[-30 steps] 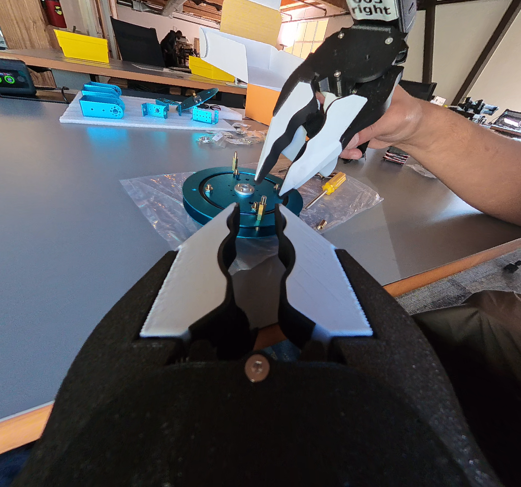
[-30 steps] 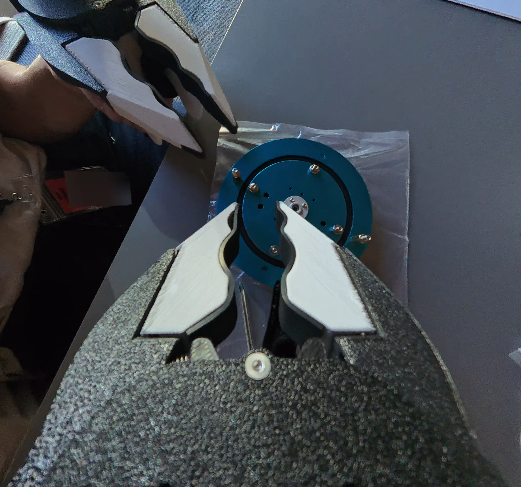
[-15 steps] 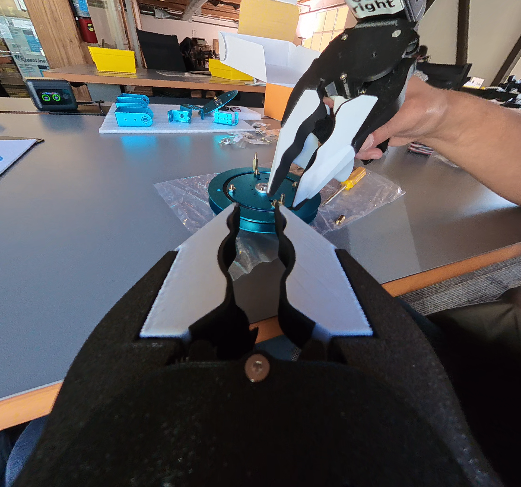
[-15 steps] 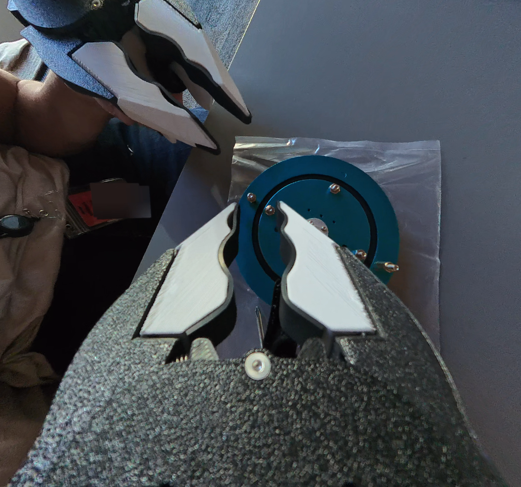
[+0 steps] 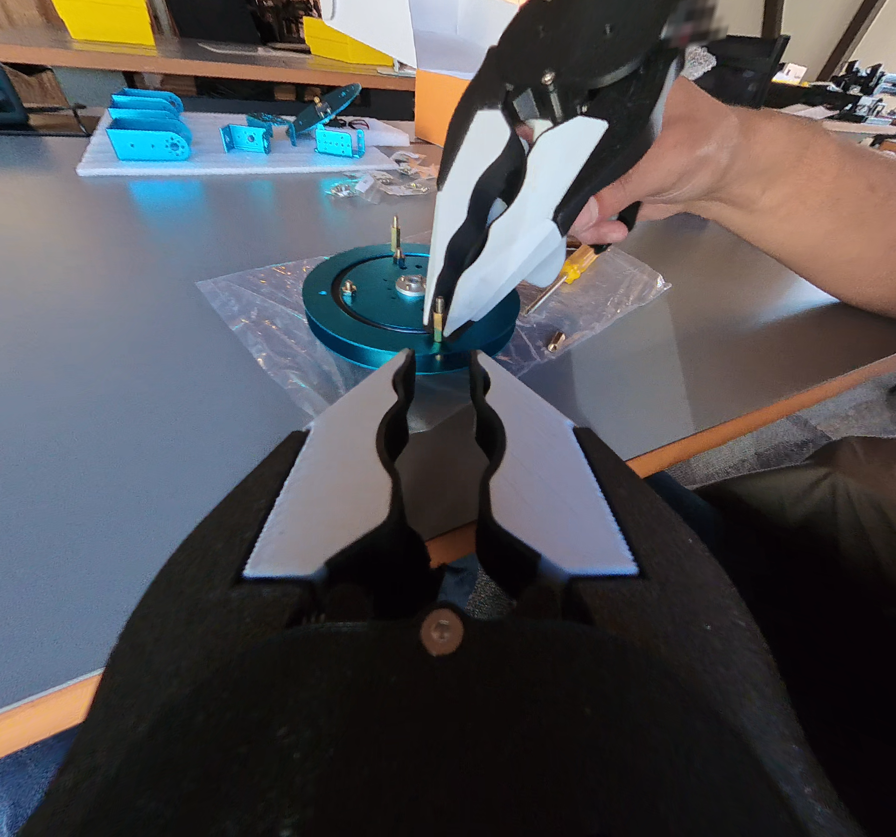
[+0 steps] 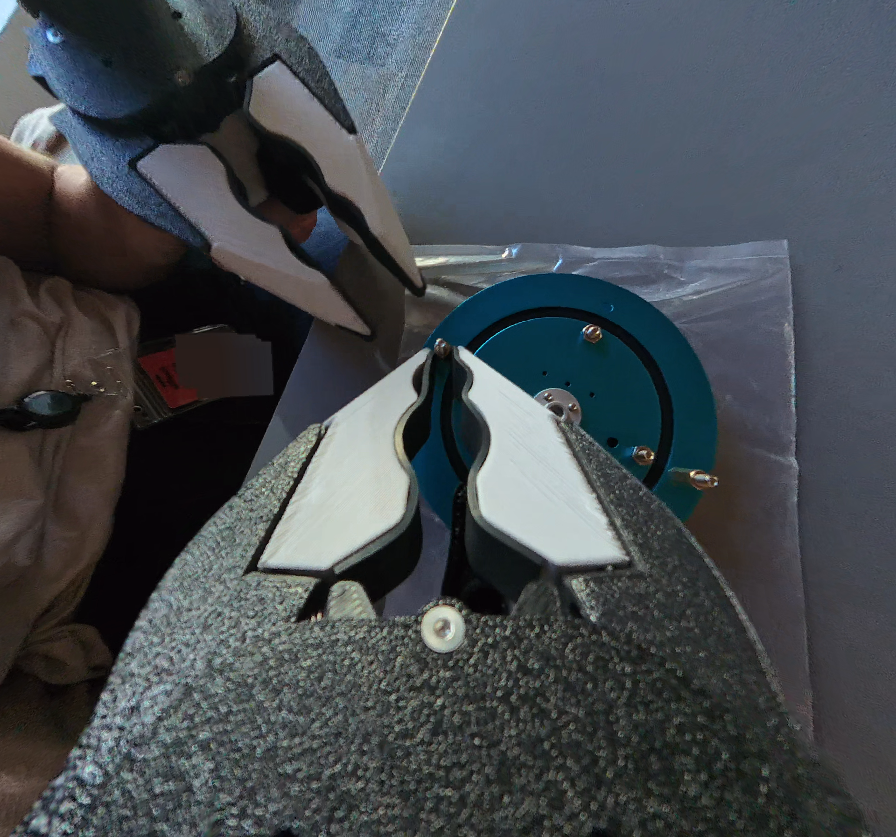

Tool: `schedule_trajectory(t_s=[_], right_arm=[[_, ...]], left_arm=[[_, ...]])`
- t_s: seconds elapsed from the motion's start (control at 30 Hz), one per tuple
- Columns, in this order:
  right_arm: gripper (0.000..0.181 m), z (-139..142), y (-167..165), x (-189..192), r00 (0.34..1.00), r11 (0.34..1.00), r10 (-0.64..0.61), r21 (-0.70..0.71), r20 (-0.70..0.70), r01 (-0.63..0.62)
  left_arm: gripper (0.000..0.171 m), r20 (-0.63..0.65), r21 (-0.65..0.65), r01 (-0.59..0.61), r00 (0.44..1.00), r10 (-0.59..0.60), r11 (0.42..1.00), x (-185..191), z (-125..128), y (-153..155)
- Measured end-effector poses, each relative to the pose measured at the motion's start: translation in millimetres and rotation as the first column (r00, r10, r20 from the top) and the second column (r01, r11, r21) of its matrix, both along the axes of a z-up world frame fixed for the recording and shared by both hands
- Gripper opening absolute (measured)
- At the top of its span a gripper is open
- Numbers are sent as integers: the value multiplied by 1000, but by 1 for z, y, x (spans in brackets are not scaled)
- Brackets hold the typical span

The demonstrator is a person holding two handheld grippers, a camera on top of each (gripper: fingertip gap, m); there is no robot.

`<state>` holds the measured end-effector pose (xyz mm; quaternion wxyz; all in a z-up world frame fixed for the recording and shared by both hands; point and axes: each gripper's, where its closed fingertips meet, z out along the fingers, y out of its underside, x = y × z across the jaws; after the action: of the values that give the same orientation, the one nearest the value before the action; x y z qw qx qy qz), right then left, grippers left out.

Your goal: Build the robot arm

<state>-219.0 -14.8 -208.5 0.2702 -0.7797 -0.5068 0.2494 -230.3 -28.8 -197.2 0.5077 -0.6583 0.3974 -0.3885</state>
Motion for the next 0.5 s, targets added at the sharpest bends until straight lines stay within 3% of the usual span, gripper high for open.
schedule_trajectory(t_s=[0.13,0.5], right_arm=[[6,5,4,0,997,997,-56,-62,-60,52],[5,31,13,5,944,956,-186,-273,-272,109]], left_arm=[[20,-55,-49,-10,998,7,999,4,-5,2],[21,-57,-16,-31,998,30,999,10,4,12]])
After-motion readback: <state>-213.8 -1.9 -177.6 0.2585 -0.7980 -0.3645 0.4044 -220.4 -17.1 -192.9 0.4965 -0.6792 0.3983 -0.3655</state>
